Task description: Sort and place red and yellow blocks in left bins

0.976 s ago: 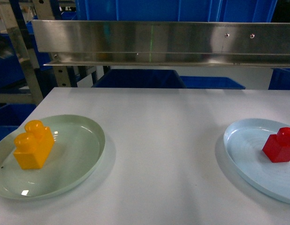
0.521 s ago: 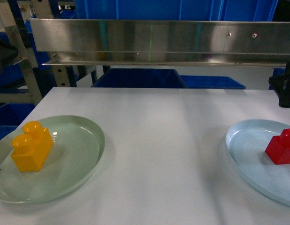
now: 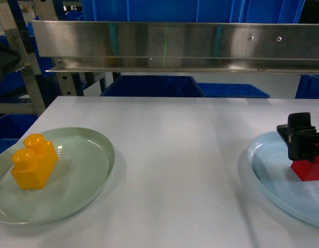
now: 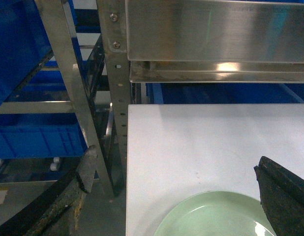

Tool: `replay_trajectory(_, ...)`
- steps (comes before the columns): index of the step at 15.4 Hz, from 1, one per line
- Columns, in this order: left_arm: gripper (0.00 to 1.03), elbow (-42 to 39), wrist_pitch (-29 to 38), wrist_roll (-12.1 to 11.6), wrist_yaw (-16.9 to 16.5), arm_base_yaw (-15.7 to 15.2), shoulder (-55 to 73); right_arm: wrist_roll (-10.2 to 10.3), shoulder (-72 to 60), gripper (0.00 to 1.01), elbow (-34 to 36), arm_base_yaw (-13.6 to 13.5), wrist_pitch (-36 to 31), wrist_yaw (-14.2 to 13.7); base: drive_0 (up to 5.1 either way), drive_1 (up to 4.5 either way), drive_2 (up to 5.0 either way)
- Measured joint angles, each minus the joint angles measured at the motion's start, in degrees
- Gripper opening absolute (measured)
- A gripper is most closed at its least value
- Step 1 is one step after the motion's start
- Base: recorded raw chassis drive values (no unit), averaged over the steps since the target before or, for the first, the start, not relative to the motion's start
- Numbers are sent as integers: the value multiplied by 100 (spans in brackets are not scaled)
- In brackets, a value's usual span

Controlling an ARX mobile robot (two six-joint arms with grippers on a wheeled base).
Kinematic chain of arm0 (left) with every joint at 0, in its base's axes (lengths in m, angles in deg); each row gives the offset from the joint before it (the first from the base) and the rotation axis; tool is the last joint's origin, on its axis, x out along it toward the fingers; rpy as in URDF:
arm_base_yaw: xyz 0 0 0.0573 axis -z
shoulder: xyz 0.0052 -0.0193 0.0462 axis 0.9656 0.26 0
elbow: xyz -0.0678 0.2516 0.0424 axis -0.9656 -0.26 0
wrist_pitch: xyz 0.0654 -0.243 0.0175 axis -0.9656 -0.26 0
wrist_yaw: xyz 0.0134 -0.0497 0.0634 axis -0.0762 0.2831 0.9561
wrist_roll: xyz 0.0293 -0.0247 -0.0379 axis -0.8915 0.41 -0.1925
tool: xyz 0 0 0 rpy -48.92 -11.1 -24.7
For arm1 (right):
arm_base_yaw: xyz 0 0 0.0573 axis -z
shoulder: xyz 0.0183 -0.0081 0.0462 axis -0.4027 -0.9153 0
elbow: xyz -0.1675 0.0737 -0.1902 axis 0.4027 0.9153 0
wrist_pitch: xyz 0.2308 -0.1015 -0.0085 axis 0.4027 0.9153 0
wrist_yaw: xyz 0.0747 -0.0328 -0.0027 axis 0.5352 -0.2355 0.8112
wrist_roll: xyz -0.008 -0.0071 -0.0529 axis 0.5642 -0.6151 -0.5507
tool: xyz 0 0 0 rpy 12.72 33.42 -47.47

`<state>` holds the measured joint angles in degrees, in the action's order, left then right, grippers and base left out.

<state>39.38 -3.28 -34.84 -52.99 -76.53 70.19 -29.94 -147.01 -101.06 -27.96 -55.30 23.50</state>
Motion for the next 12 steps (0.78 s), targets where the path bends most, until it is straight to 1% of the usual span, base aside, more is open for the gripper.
replay_trajectory(5, 98, 0, 2, 0, 0, 0, 0, 17, -192, 98, 0, -26, 450, 160, 0, 0, 0)
replay_trajectory(7, 98, 0, 2, 0, 0, 0, 0, 90, -284, 98, 9, 24, 415, 216, 0, 0, 0)
replay_trajectory(9, 98, 0, 0, 2, 0, 0, 0, 229, -407, 97, 11, 52, 391, 313, 0, 0, 0)
replay_trajectory(12, 98, 0, 0, 0, 0, 0, 0, 278, -404, 65, 15, 59, 387, 411, 0, 0, 0)
